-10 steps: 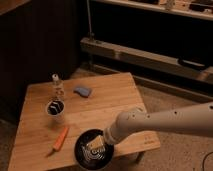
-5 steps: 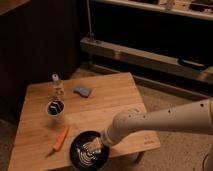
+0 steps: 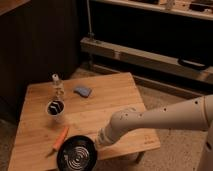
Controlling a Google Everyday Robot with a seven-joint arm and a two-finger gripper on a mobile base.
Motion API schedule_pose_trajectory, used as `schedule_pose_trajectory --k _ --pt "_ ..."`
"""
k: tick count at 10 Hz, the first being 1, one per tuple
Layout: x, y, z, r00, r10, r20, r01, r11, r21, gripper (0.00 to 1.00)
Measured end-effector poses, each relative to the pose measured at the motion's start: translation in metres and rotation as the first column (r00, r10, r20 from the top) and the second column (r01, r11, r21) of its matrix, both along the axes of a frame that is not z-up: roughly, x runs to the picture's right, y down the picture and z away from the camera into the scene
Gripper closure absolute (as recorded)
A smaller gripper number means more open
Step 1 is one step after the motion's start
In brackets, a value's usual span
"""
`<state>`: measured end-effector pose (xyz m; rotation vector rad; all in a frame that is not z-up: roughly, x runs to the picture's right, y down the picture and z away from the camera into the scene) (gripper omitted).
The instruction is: Pick up the ceramic bowl
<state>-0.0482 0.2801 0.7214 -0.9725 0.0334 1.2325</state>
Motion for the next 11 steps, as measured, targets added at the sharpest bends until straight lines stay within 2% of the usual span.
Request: schedule_pose_trajectory --k 1,2,3,9,10,11 --pt "-0.003 -0.001 0.000 1.000 -0.009 0.005 0.009 1.0000 -0.001 0.99" --pt "-0.007 -0.003 0.000 1.000 -0.017 0.010 0.017 0.9998 0.000 0.95" --pt "-0.008 -0.006 0.001 1.000 -0.022 0.012 0.022 0.9997 0.002 0.88" --pt "-0.015 -0.017 0.001 0.999 -0.047 0.013 0.047 0.9989 0.007 0.26" --pt "-0.015 -0.018 0.000 0.999 -0.047 0.014 0.046 0.9989 0.011 0.20" --pt "-0.014 -0.018 -0.001 0.999 -0.046 0.013 0.045 0.9989 0.015 0.20"
